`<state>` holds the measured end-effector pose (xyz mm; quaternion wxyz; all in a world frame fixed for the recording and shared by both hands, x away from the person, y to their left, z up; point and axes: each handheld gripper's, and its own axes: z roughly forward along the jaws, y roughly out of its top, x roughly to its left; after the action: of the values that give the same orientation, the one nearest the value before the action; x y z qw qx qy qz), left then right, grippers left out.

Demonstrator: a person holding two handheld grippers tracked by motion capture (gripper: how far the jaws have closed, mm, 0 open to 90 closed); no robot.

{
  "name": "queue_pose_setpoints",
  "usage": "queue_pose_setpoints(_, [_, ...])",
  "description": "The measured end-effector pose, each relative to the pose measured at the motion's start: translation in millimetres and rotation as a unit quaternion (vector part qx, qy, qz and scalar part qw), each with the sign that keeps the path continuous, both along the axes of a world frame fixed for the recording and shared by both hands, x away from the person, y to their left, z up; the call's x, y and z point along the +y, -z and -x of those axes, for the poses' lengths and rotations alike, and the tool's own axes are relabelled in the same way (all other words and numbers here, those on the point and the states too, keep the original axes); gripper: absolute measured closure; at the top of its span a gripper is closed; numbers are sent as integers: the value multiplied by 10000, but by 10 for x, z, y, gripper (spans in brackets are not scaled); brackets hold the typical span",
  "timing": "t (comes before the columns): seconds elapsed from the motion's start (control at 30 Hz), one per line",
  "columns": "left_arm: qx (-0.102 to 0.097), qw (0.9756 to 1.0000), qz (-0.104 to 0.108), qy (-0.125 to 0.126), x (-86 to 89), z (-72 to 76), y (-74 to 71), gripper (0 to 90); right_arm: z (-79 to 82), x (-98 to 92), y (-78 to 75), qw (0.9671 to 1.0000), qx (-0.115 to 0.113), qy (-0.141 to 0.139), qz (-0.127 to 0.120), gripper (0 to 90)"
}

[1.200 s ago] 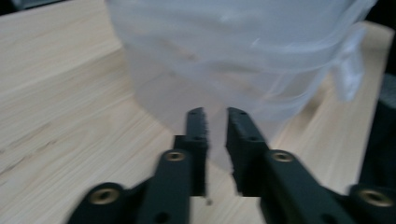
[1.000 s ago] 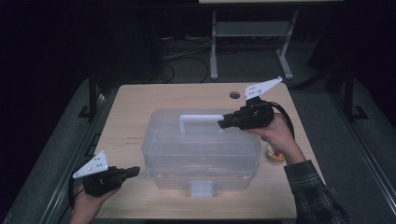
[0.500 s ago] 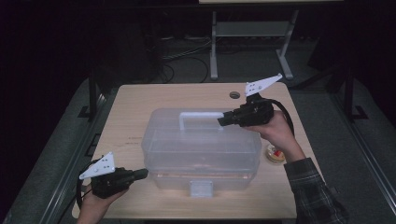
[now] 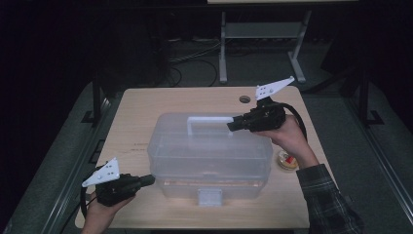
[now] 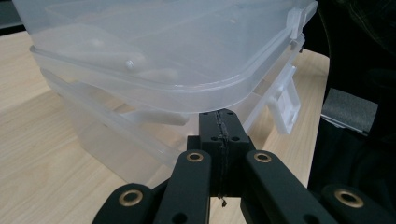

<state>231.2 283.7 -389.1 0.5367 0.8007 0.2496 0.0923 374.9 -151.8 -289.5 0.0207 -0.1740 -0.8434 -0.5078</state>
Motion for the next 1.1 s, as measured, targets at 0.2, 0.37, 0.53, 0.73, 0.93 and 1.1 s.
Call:
queue_pose_setpoints(0.2, [-49, 10000, 20, 2, 3, -6, -28, 899, -6, 5, -11, 10000, -80, 22, 32, 755])
queue_pose_setpoints(0.37, [-96, 9999, -22, 18, 7, -12, -54, 898, 14, 53, -25, 9995, -230, 127, 181, 652])
queue_pose_setpoints(0.53, [-124, 9999, 2, 10, 6, -16, -71, 899, 5, 35, -34, 9993, -274, 215, 140, 589])
queue_pose_setpoints(0.73, [-192, 9998, 52, 1, 12, -35, -111, 899, 13, -77, -112, 9984, -372, 426, -20, 535])
queue_pose_setpoints(0.93, [-231, 9997, 99, -56, 13, -59, -147, 899, 41, -238, -194, 9964, -480, 690, -145, 492])
queue_pose_setpoints(1.1, [-271, 9995, 137, -70, 18, -82, -175, 899, 43, -358, -223, 9946, -486, 888, -233, 480])
